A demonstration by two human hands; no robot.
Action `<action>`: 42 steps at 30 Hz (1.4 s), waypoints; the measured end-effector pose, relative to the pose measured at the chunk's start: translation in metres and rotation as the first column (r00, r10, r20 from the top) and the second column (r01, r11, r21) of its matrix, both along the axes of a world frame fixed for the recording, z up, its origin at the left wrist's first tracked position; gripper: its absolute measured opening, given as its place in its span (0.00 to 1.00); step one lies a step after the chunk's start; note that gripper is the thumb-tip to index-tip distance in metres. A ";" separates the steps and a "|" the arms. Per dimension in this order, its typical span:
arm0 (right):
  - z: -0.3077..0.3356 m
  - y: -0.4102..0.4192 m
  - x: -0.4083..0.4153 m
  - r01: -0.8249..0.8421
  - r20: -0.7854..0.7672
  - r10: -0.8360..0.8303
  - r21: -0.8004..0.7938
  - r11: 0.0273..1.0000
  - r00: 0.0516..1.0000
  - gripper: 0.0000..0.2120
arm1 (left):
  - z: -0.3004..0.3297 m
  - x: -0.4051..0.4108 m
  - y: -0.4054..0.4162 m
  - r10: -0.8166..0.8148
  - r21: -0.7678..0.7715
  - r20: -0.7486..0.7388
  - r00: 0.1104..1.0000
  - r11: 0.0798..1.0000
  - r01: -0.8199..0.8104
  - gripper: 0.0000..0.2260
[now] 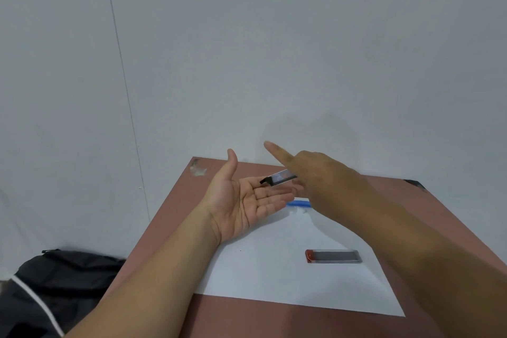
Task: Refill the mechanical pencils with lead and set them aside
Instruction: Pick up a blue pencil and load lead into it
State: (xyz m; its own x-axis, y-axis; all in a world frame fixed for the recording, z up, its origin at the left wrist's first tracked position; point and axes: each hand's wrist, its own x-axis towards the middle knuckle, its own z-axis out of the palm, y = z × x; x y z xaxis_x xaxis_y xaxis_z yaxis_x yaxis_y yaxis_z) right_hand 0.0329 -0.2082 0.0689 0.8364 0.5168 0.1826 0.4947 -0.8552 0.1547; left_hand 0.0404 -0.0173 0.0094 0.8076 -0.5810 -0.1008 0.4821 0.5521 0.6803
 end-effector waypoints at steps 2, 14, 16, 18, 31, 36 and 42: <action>0.003 0.003 0.001 0.039 0.010 -0.039 0.019 0.999 0.999 0.69 | -0.001 0.001 0.001 -0.001 0.000 0.000 1.000 1.000 0.001 0.52; 0.003 -0.008 -0.005 -0.036 0.075 0.034 0.027 0.999 0.997 0.48 | -0.001 0.000 0.000 -0.006 0.006 -0.002 1.000 1.000 0.006 0.50; -0.001 -0.005 0.001 -0.007 0.067 0.002 0.073 0.997 0.998 0.58 | -0.001 -0.001 0.000 -0.002 0.006 -0.004 1.000 1.000 0.002 0.50; 0.000 -0.002 0.002 0.021 0.044 -0.025 0.081 0.996 0.999 0.65 | 0.000 -0.001 0.000 -0.005 0.009 -0.004 1.000 1.000 0.005 0.50; 0.001 -0.011 -0.003 -0.005 0.037 0.003 0.065 0.998 0.999 0.46 | 0.001 -0.001 -0.001 0.003 0.020 -0.013 1.000 1.000 -0.003 0.50; -0.002 -0.003 0.001 0.006 0.057 -0.009 0.060 0.998 0.998 0.63 | 0.001 -0.001 0.000 0.018 0.037 -0.017 1.000 0.999 -0.017 0.50; 0.003 -0.008 -0.004 -0.023 0.047 0.022 0.030 0.999 0.999 0.44 | 0.002 -0.003 -0.001 0.027 0.027 -0.018 0.999 0.999 -0.026 0.49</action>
State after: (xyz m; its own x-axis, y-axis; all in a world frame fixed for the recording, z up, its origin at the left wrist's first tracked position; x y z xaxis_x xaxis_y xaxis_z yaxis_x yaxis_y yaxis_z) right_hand 0.0290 -0.2163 0.0720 0.8149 0.5289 0.2370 0.5067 -0.8487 0.1518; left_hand 0.0379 -0.0184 0.0112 0.8205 -0.5564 -0.1311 0.4802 0.5463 0.6862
